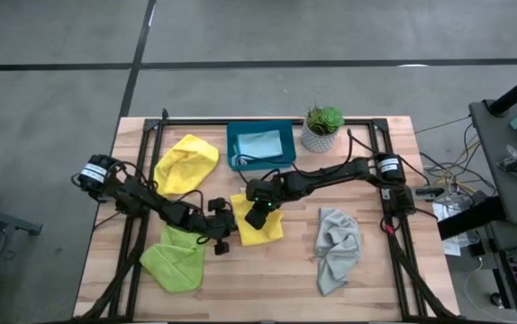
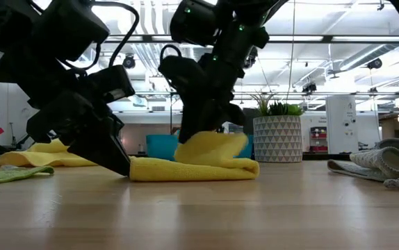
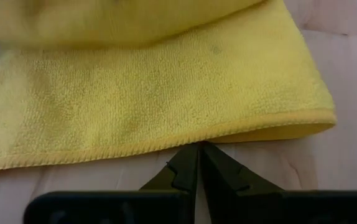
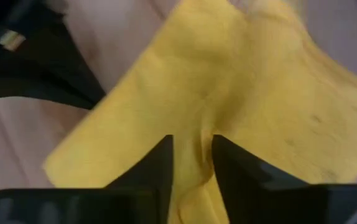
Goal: Fold microfiber towels
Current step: Fold the right yellow microfiber cloth
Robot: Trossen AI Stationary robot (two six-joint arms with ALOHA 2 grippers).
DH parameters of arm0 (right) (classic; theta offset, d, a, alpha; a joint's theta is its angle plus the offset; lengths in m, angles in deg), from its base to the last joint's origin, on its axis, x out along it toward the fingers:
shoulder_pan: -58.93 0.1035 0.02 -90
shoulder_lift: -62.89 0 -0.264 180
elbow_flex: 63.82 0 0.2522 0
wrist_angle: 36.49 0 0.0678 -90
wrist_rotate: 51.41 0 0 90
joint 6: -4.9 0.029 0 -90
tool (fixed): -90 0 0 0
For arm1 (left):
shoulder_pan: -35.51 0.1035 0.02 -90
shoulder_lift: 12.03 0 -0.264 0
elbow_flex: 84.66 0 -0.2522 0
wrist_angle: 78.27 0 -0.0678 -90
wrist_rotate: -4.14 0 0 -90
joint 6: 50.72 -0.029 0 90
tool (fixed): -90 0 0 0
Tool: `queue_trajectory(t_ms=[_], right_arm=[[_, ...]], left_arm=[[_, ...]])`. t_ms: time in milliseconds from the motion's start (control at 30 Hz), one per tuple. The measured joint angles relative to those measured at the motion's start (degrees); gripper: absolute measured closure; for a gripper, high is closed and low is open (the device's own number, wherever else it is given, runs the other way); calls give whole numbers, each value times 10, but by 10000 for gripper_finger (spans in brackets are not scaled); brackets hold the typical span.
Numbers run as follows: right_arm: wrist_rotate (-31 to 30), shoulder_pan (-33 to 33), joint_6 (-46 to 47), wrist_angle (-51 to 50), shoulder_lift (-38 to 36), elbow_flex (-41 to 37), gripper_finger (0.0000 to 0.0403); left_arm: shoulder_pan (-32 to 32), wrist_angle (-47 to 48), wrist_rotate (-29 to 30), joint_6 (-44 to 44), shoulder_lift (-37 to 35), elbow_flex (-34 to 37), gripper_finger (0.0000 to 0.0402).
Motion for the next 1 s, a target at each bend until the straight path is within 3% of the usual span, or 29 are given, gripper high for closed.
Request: queue_trajectory(t_ms=[200, 367, 833, 1000], right_arm=[[15, 4, -16, 21, -3, 1, 239], [51, 4, -62, 39, -4, 2, 211], [70, 40, -130, 38, -45, 2, 211], [26, 61, -153, 33, -52, -2, 211]], left_arm=[[0, -1, 0, 0, 0, 0, 395], [0, -1, 1, 0, 0, 0, 395], [0, -2, 1, 0, 0, 0, 395], [0, -2, 1, 0, 0, 0, 395]])
